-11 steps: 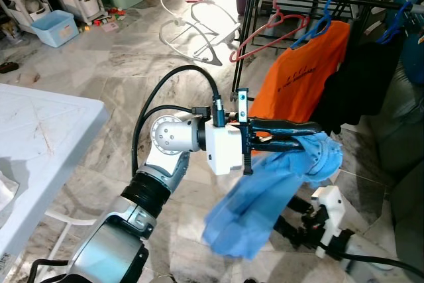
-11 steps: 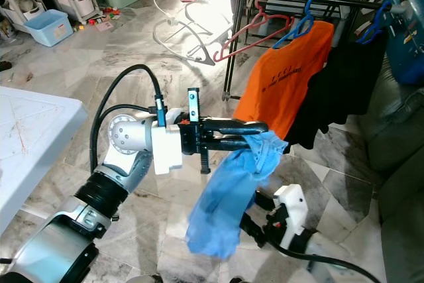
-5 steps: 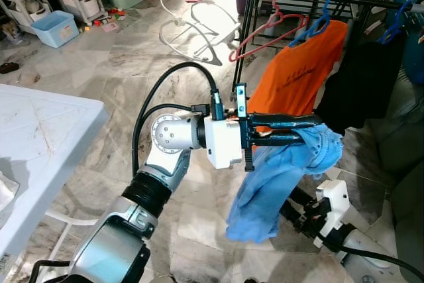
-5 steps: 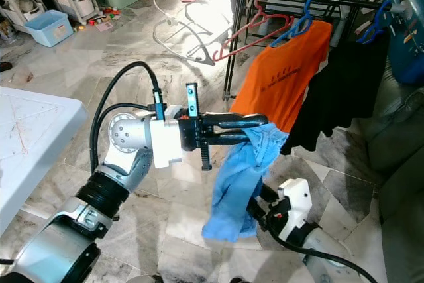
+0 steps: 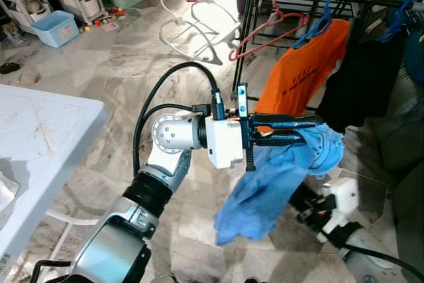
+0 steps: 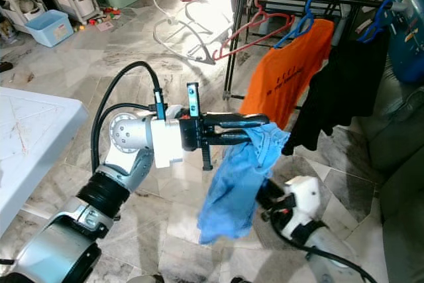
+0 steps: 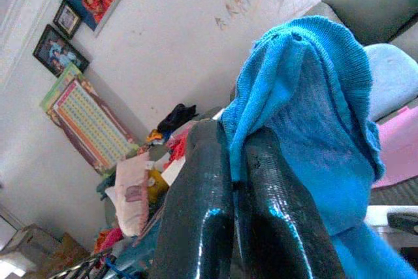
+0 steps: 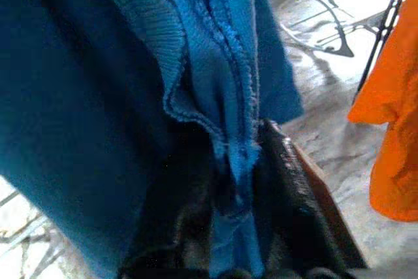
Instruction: Hang hanger
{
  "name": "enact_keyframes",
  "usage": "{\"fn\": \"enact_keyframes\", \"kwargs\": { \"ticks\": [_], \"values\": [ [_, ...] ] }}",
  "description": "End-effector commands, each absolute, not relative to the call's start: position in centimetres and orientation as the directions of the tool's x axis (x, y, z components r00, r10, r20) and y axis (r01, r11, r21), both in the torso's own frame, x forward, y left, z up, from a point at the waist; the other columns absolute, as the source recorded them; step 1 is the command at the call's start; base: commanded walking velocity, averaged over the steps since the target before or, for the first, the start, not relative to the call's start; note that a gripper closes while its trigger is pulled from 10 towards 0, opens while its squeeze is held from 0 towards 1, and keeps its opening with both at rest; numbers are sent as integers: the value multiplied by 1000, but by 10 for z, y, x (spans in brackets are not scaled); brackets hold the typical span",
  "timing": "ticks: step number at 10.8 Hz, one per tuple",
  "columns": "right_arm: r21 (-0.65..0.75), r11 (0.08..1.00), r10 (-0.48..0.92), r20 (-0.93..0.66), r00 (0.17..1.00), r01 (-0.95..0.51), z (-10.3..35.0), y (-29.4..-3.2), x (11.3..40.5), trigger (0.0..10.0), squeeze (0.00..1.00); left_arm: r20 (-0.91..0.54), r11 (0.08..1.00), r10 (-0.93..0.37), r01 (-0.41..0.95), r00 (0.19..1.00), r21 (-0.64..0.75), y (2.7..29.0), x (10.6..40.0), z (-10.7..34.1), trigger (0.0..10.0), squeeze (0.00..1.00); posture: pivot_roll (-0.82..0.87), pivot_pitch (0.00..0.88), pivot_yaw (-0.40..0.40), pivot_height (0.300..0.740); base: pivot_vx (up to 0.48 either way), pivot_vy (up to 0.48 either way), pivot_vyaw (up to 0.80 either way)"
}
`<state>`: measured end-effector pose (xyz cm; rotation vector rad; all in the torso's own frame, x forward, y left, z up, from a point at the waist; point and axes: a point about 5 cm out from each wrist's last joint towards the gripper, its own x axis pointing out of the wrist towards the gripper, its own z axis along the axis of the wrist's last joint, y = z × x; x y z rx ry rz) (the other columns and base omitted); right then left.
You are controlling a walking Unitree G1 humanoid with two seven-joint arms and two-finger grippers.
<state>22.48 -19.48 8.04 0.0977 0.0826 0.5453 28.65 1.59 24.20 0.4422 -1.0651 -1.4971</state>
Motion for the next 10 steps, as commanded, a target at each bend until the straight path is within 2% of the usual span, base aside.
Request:
{"fn": "enact_keyframes", "kwargs": {
  "ticks": [1,4,5,6,7,8,9,10],
  "values": [
    [118,866,495,-54,867,-487,78,-198,224,0,0,292,107,-925,567,-245,817,15,286,245,10000,0,107,153,18,740,0,0,0],
    [66,910,412,-35,911,-409,81,-207,230,0,0,280,105,-933,574,-225,812,16,288,240,10000,0,113,149,16,740,0,0,0],
    [13,959,282,5,959,-282,88,-223,235,0,0,275,119,-946,602,-174,789,20,294,235,10000,0,112,150,16,740,0,0,0],
    [-15,978,208,41,977,-208,95,-231,237,0,0,272,131,-952,615,-141,777,22,297,231,10000,0,112,150,16,740,0,0,0],
    [-42,992,122,93,988,-118,104,-239,237,0,0,269,152,-959,645,-86,749,24,303,225,10000,0,108,150,14,740,0,0,0],
    [-70,997,-20,183,983,33,120,-251,235,0,0,269,214,-963,697,31,685,28,313,212,10000,0,103,153,9,740,0,0,0],
    [-101,990,-70,227,971,95,128,-252,230,0,0,249,268,-959,713,134,648,32,320,200,10000,0,92,155,6,740,0,0,0],
    [-123,985,-90,245,965,122,130,-251,225,0,0,228,301,-953,724,201,621,35,325,192,10000,0,89,155,3,740,0,0,0]
  ]
}}
